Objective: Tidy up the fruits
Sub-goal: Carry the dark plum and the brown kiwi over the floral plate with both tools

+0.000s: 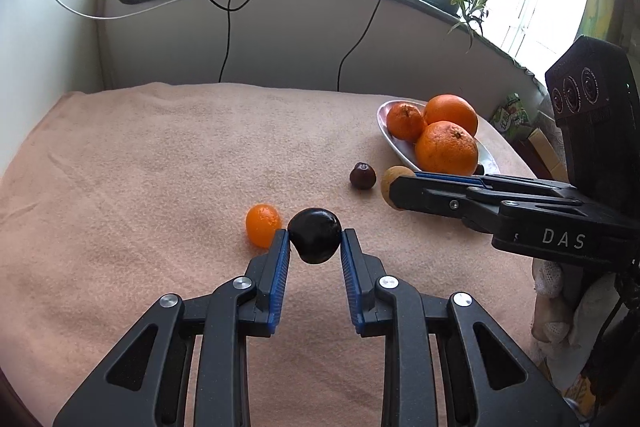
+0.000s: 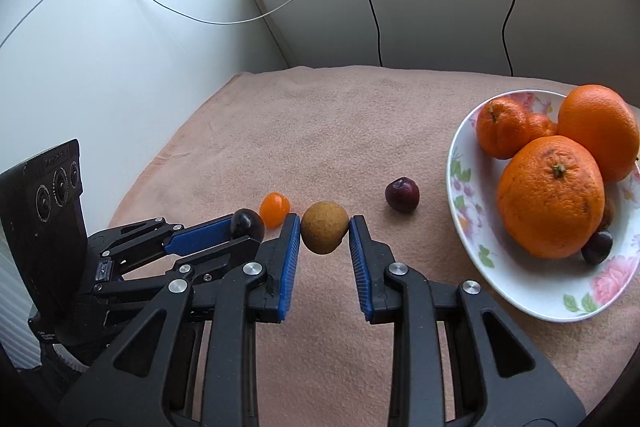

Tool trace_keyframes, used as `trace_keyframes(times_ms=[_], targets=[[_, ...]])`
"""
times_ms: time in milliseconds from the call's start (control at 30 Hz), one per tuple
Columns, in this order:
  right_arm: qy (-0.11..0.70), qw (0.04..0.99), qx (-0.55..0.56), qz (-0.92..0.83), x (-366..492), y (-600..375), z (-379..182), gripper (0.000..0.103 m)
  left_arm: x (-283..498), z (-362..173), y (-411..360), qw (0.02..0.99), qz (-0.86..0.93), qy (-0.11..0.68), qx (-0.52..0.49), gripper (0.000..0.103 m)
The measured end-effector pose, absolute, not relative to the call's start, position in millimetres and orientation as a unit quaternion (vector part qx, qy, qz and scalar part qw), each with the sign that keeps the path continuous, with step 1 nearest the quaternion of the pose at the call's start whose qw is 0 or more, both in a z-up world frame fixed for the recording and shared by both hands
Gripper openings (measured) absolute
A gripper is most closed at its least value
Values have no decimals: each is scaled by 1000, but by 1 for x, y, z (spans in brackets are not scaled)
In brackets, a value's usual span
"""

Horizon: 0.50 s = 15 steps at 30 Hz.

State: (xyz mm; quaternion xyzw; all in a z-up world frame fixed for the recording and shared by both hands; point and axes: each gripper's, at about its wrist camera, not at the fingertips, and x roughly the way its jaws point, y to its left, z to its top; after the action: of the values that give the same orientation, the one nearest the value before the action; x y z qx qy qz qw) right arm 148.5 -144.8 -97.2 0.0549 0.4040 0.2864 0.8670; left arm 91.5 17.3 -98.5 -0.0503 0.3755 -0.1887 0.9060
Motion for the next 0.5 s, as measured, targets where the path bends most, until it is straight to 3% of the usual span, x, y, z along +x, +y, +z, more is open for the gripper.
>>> trace_keyframes(times_ms=[500], targets=[[345,917,73,188,119,-254,-74,27,100,-84,-39,899,-247,356,-68,24]])
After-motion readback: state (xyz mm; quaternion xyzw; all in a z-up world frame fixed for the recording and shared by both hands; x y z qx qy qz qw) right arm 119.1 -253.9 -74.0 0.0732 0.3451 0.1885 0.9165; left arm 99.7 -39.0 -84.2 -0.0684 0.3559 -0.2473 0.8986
